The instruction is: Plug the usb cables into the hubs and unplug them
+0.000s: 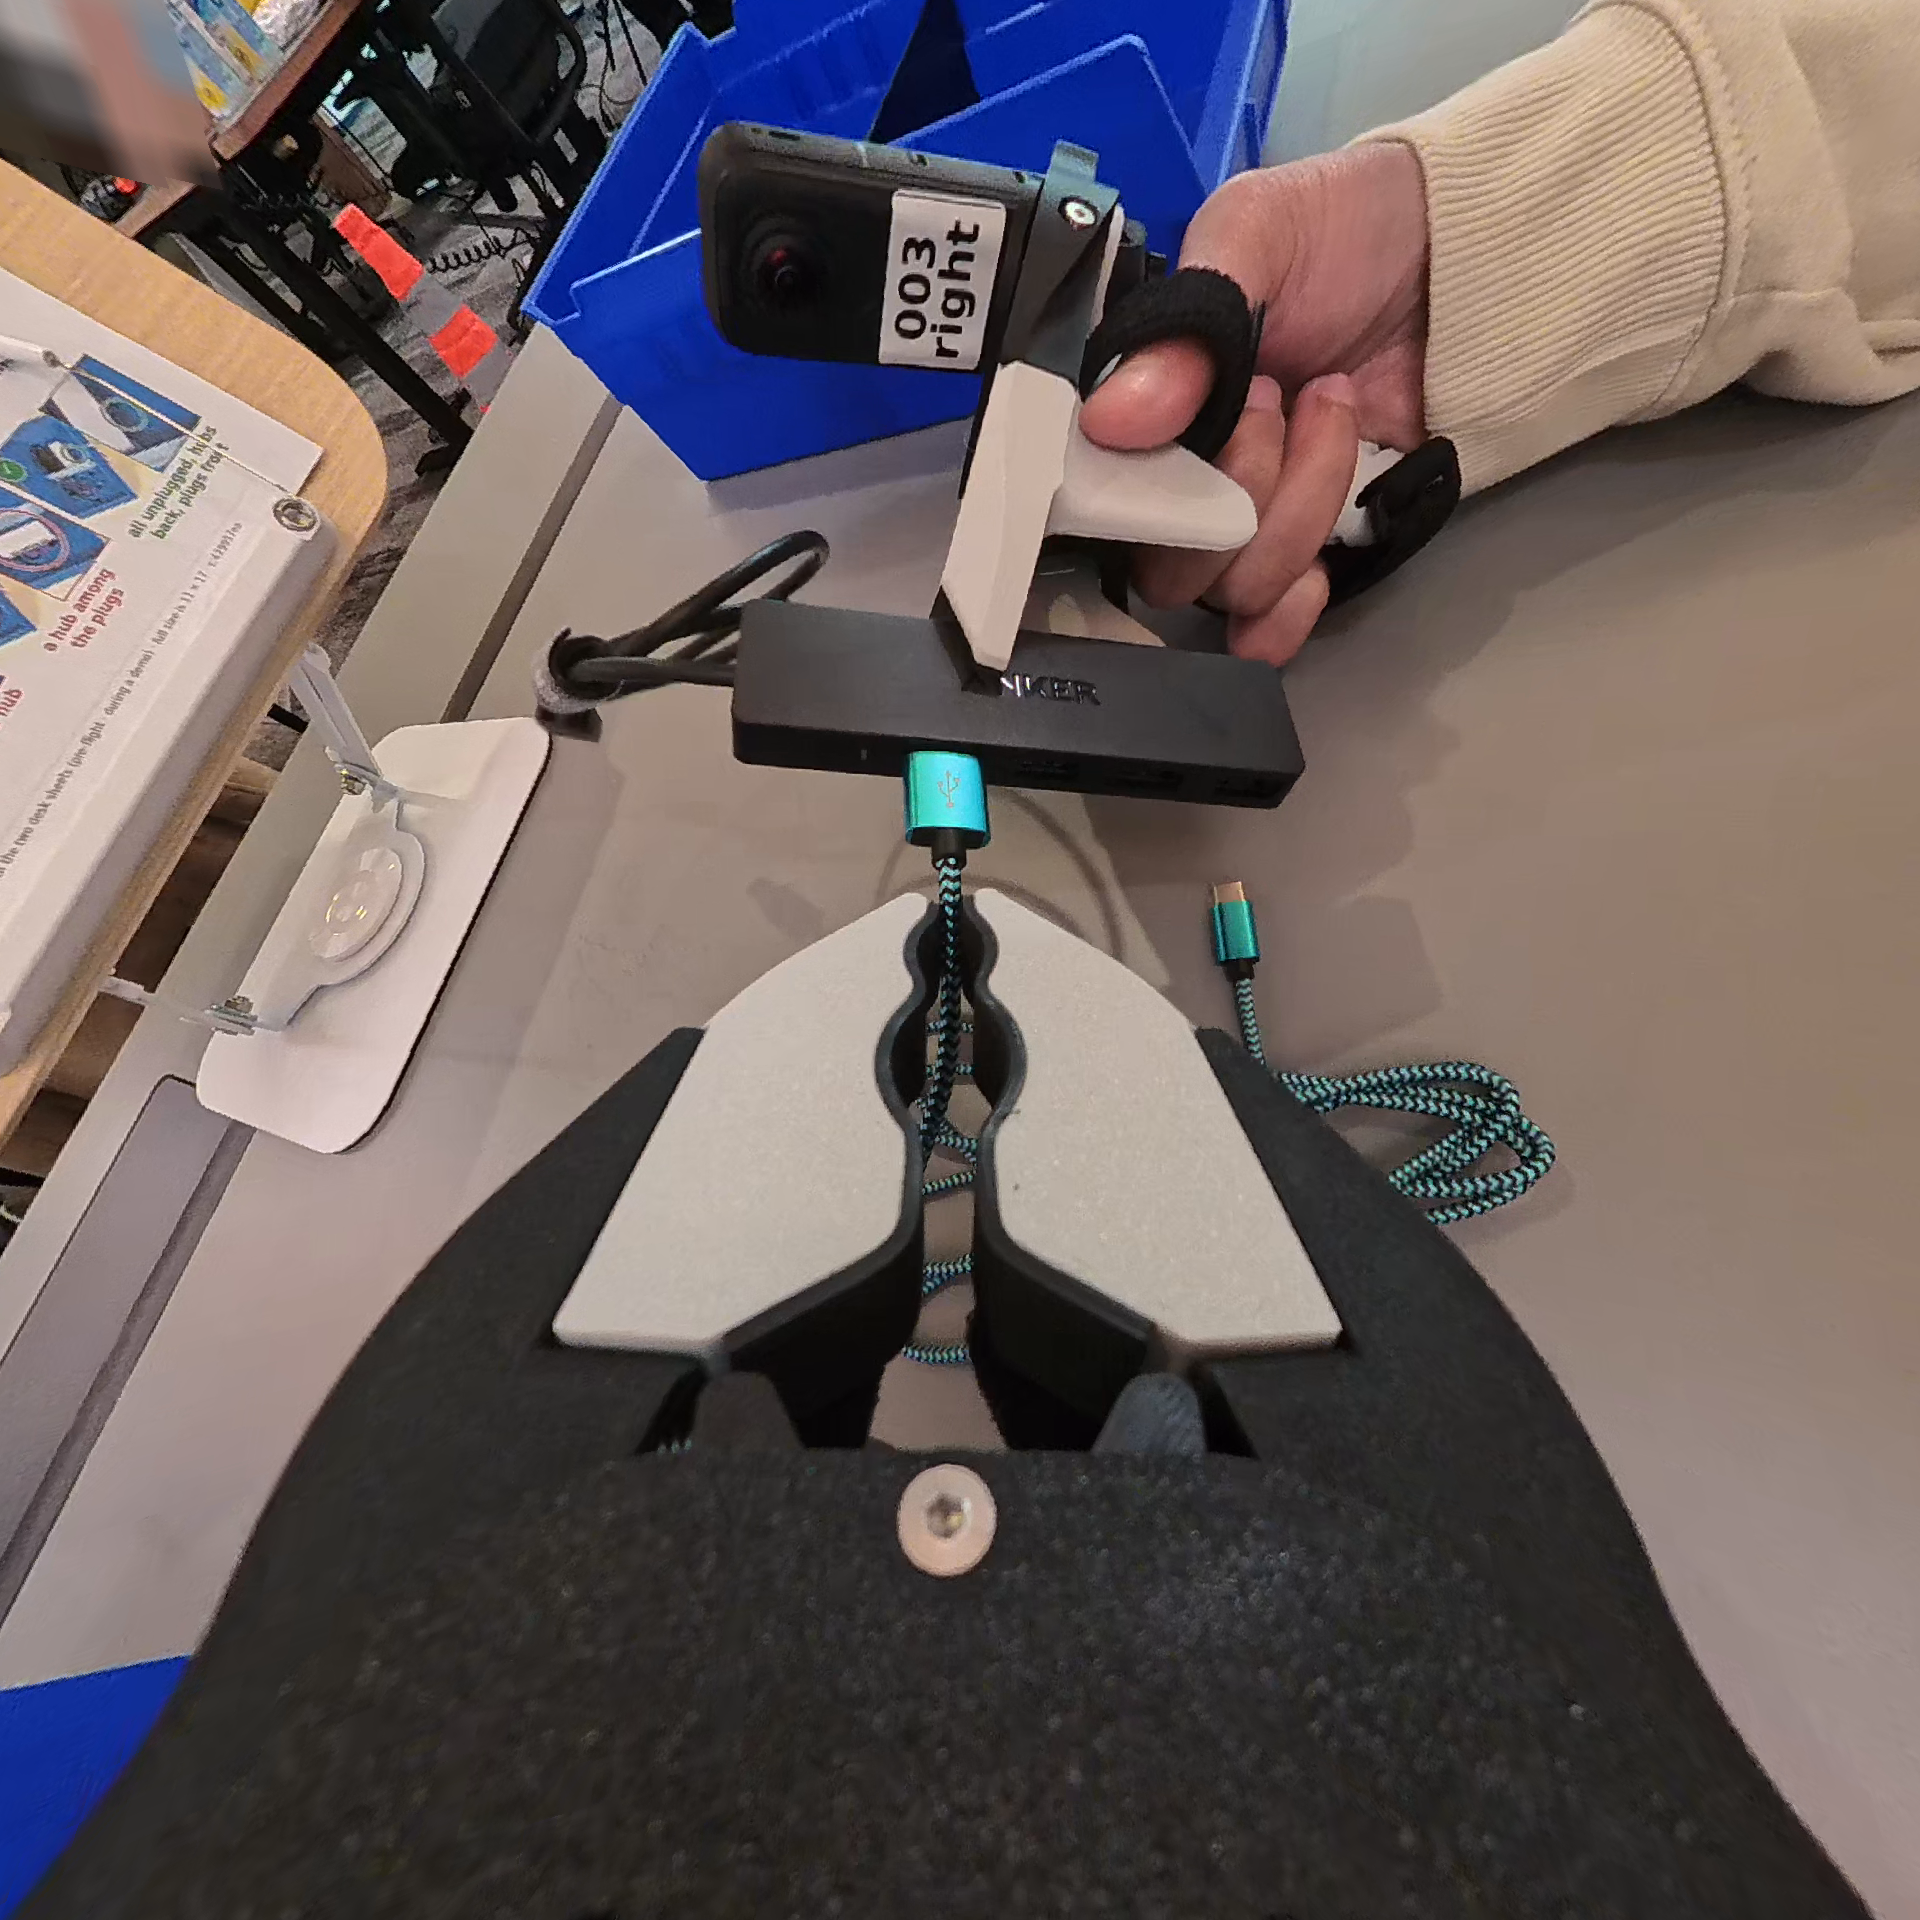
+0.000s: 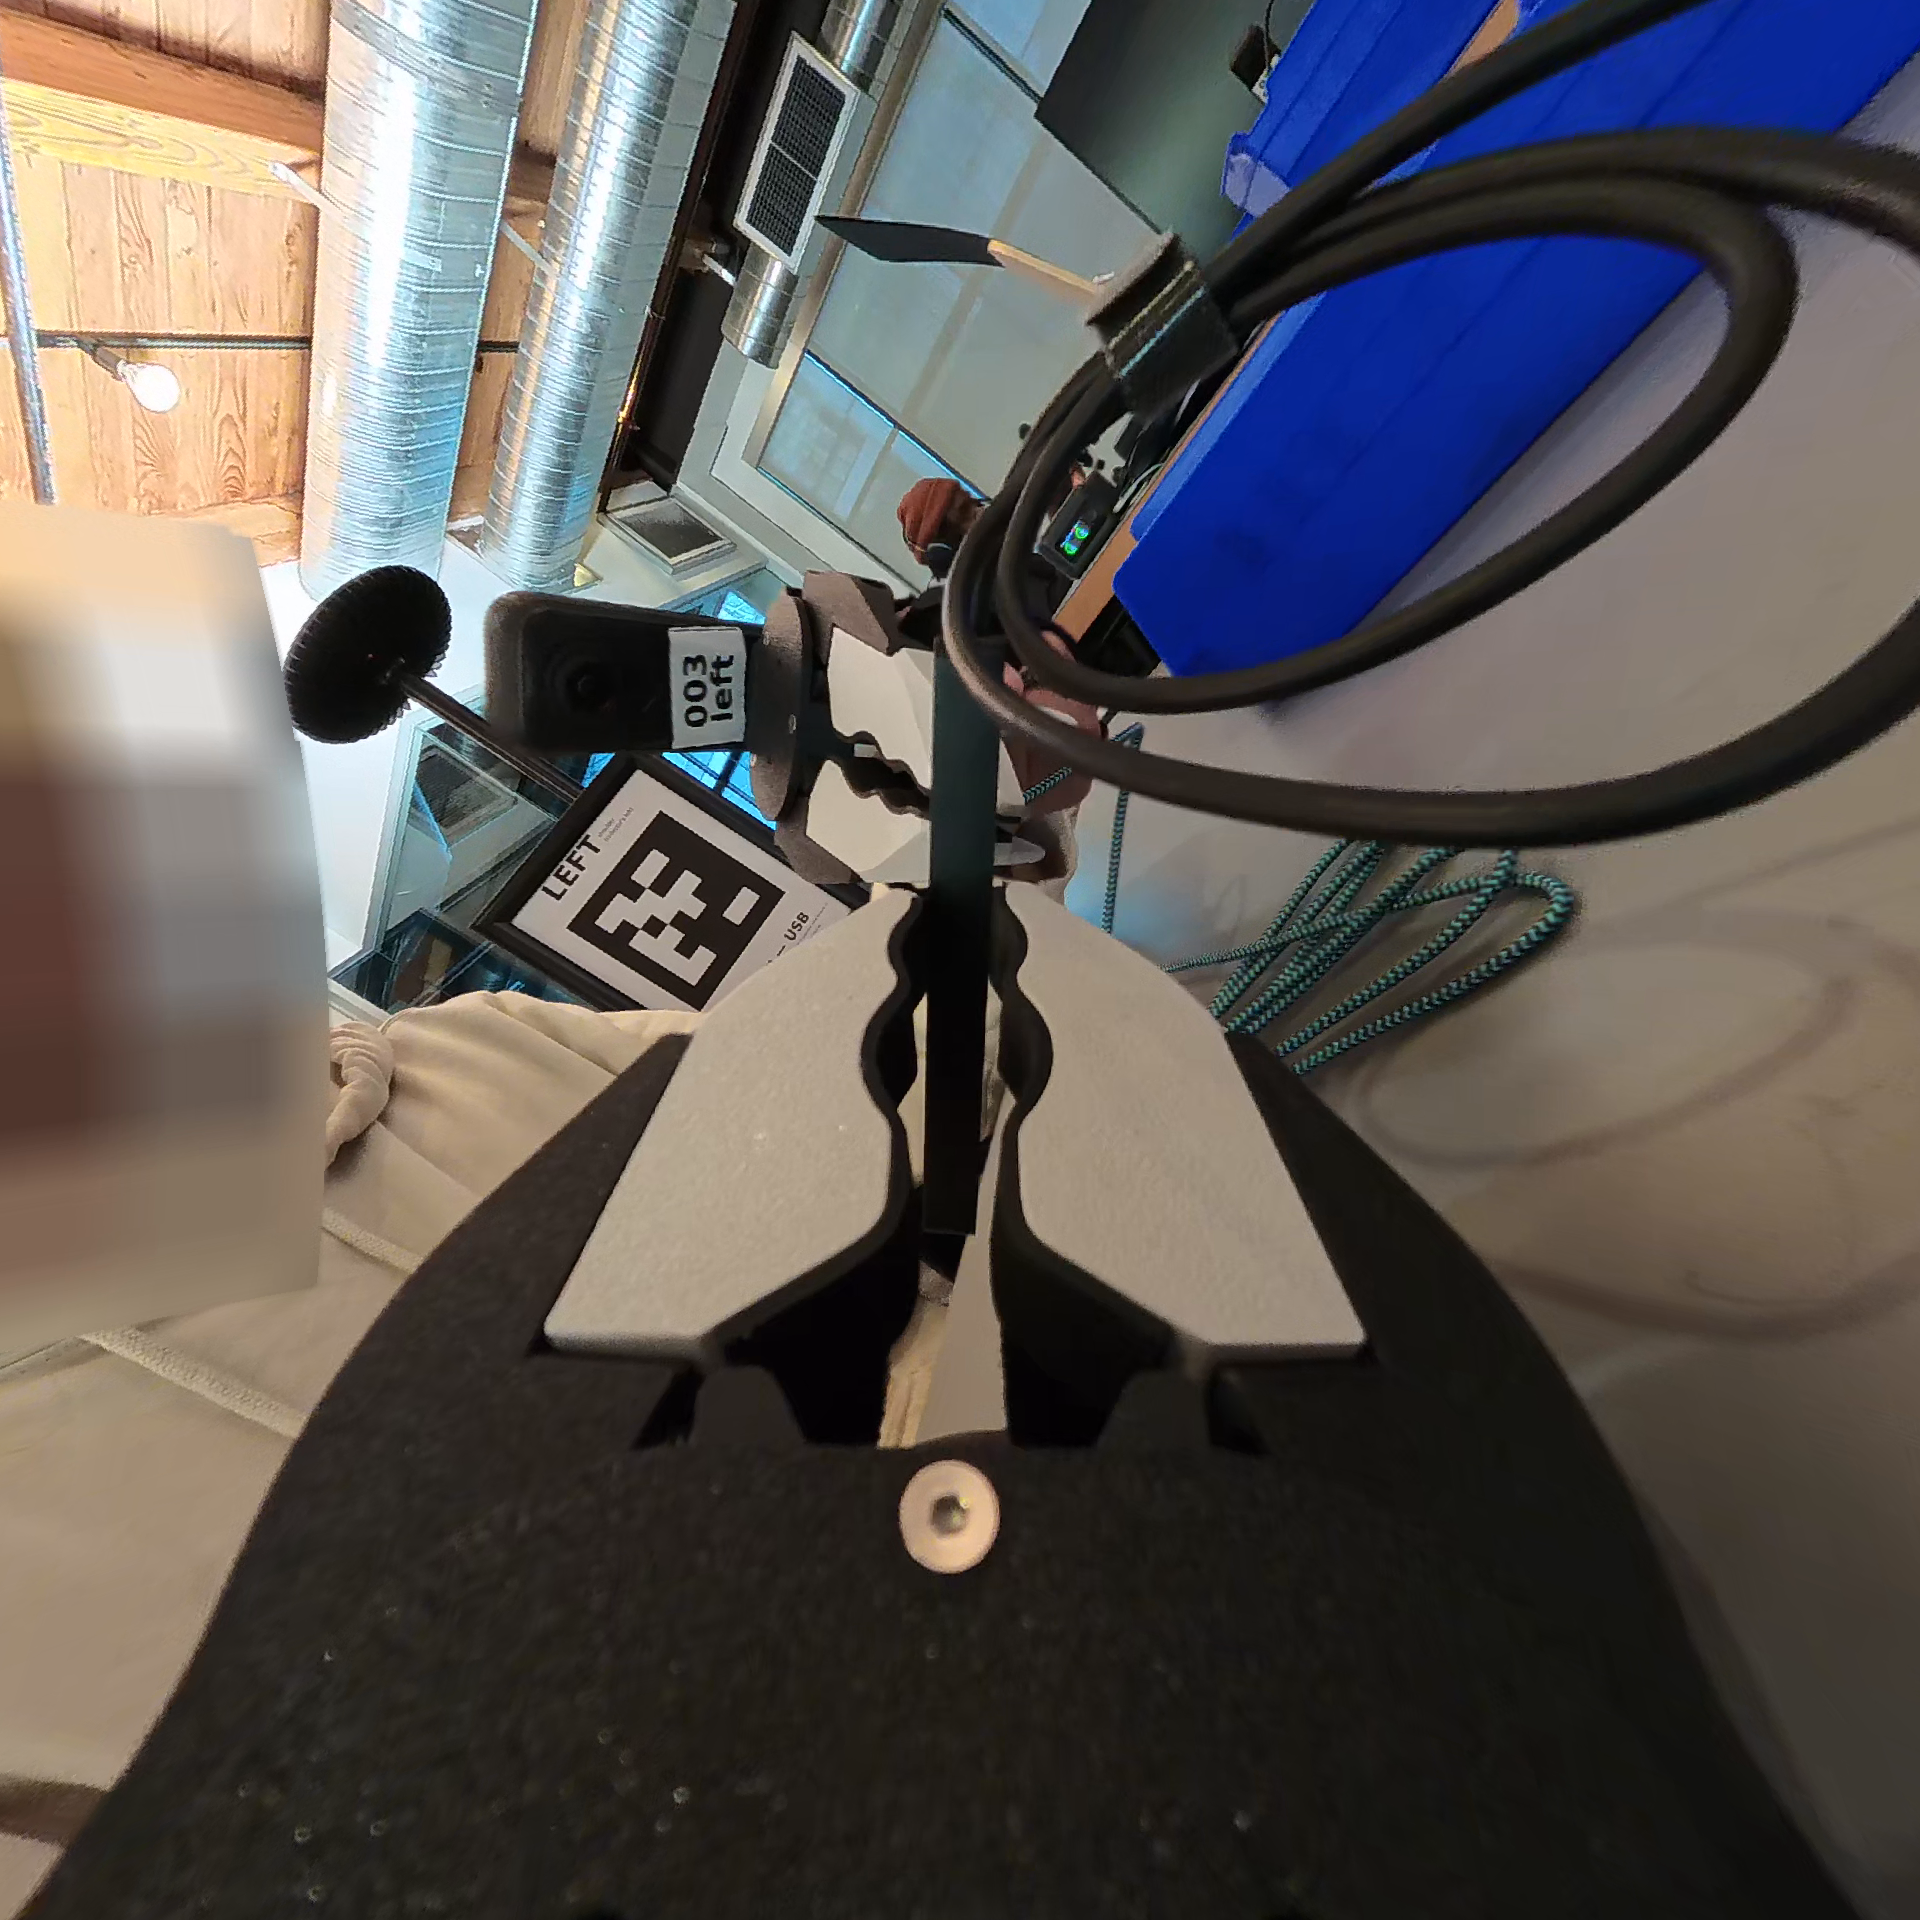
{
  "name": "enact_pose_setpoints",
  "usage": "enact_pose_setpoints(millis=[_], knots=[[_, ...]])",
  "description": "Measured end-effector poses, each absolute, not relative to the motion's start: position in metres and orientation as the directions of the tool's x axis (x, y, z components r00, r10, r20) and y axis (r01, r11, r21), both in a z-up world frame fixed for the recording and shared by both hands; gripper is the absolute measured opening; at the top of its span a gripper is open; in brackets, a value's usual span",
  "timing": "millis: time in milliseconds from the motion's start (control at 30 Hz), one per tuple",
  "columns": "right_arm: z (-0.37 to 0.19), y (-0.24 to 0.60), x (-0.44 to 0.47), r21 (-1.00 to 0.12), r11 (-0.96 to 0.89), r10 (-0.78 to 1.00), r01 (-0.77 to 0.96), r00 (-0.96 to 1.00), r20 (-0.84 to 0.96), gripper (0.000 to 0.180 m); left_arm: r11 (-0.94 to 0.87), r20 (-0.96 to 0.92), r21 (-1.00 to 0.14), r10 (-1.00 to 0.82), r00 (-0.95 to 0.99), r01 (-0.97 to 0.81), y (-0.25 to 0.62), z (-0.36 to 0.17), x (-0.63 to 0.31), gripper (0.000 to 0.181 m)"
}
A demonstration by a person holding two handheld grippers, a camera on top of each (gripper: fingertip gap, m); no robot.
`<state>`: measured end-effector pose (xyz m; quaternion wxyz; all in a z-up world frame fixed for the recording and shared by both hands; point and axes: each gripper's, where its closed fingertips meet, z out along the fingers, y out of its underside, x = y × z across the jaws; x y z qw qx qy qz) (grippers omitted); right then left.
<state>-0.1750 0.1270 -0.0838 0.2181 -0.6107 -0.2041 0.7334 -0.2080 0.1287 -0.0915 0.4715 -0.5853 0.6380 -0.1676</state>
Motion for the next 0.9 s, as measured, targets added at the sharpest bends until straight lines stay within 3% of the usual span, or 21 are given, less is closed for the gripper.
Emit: enact_pose_setpoints(millis=[100,200,233,500,633,900], knots=[[-0.084,0.128,-0.175,-0.575,-0.815,0.579,-0.07,-0.144,-0.803,0.011,0.226,-0.391,-0.778,-0.905,0.17,-0.586,0.13,-0.091,-0.21,0.005],[-0.085,0.13,-0.173,-0.574,-0.815,0.579,-0.078,-0.131,-0.805,0.011,0.168,-0.351,-0.793,-0.912,0.214,-0.585,0.128,-0.086,-0.222,0.046],[-0.084,0.131,-0.171,-0.571,-0.816,0.577,-0.087,-0.133,-0.806,0.011,0.141,-0.323,-0.808,-0.918,0.23,-0.572,0.125,-0.084,-0.227,0.049],[-0.08,0.13,-0.163,-0.601,-0.793,0.609,-0.102,-0.098,-0.787,0.011,0.014,-0.268,-0.844,-0.877,0.398,-0.536,0.103,-0.1,-0.279,0.053],[-0.081,0.128,-0.162,-0.609,-0.787,0.617,-0.1,-0.088,-0.782,0.011,-0.057,-0.184,-0.898,-0.851,0.491,-0.436,0.095,-0.101,-0.285,0.052],[-0.087,0.128,-0.158,-0.628,-0.773,0.632,-0.093,-0.026,-0.774,0.011,-0.284,-0.097,-0.828,-0.777,0.622,-0.483,0.102,-0.137,-0.303,0.051]])
